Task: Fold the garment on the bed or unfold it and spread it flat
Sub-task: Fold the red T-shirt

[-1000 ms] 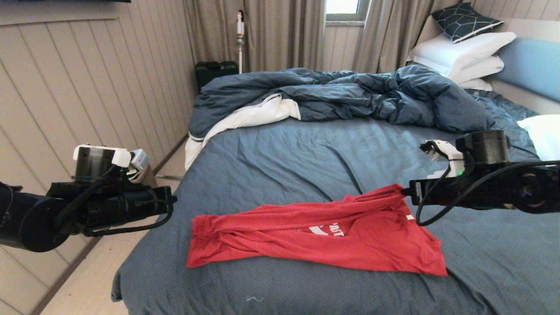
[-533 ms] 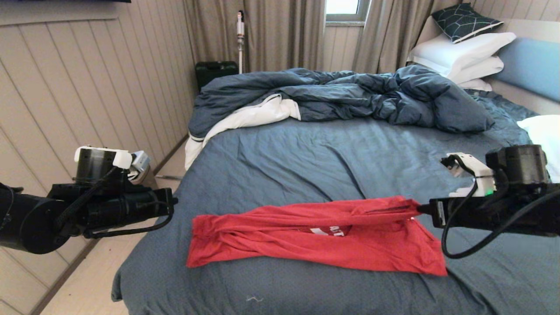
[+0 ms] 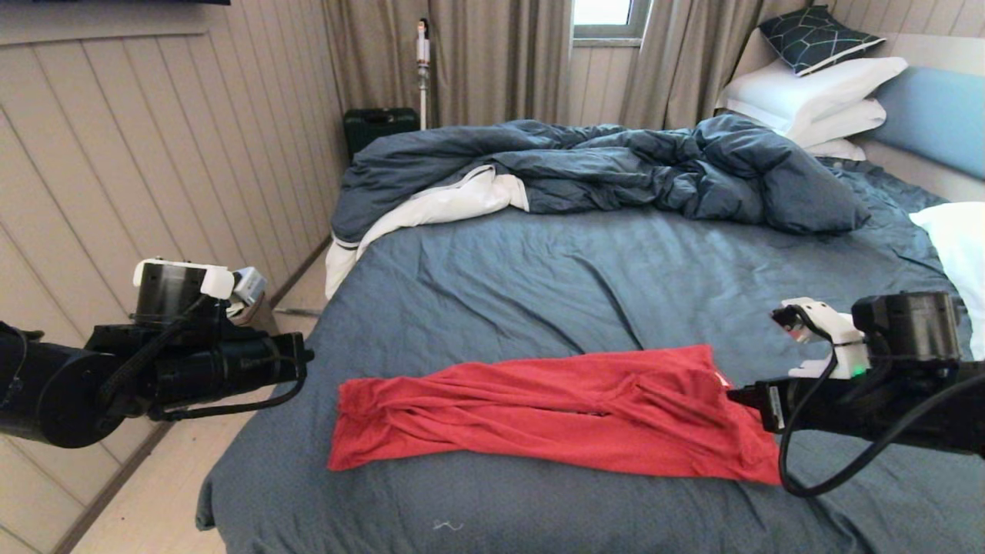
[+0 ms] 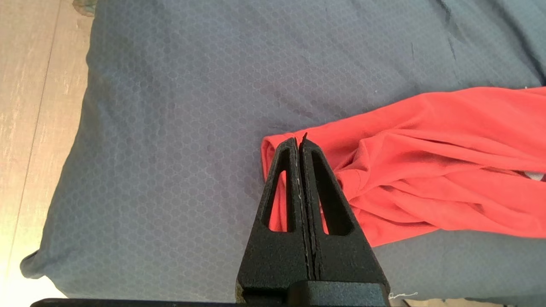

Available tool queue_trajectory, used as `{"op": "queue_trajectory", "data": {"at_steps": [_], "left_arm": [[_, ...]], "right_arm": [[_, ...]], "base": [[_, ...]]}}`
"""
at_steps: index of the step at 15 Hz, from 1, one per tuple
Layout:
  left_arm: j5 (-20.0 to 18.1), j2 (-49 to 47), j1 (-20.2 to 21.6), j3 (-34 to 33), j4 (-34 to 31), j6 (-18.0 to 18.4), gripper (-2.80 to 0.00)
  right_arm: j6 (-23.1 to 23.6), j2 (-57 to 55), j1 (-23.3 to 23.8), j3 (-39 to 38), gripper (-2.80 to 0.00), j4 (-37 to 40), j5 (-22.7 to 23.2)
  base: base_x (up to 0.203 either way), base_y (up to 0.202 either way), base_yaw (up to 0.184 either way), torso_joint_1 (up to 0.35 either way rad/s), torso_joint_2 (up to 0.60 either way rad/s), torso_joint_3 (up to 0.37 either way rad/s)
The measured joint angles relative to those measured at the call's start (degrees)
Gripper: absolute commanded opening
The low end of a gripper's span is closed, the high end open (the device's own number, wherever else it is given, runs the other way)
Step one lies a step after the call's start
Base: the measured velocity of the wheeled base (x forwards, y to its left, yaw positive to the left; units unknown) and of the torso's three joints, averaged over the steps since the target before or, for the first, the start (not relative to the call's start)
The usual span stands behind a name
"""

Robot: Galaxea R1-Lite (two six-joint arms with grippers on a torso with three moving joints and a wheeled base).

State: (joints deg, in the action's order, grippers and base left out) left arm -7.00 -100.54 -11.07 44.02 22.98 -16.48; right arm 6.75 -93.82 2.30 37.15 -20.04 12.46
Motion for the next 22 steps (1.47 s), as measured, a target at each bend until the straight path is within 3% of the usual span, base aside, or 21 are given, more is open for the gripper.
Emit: {"op": "queue_trajectory", "data": {"at_steps": [6,10,13,22], "left_arm": [[0.00,-0.26,-0.33,-0.06,-0.01,-0.03,-2.80],[0.56,-0.27,-0.48,0.24,-0.31,-0.07,-2.80],[0.89,0.38,-0.56,0.27,-1.14,0.02,-2.80],[0.88,2.30,-0.52,-0.01,-2.73,0.16,-2.80]], "right_arm": [[-0.63,0.52,5.02,4.37,0.00,2.54,2.56],[-0.59,-2.83,9.55,16.61,0.00,21.35,3.00],[0.00,-7.30,10.34,23.42,0.00,35.14,3.05],[1.49,-18.80,10.12,32.99,0.00,36.32,2.50]], "base": [[0.000,0.000,0.000,0.000,0.00,0.000],[0.000,0.000,0.000,0.000,0.00,0.000],[0.000,0.000,0.000,0.000,0.00,0.000],[0.000,0.000,0.000,0.000,0.00,0.000]]}}
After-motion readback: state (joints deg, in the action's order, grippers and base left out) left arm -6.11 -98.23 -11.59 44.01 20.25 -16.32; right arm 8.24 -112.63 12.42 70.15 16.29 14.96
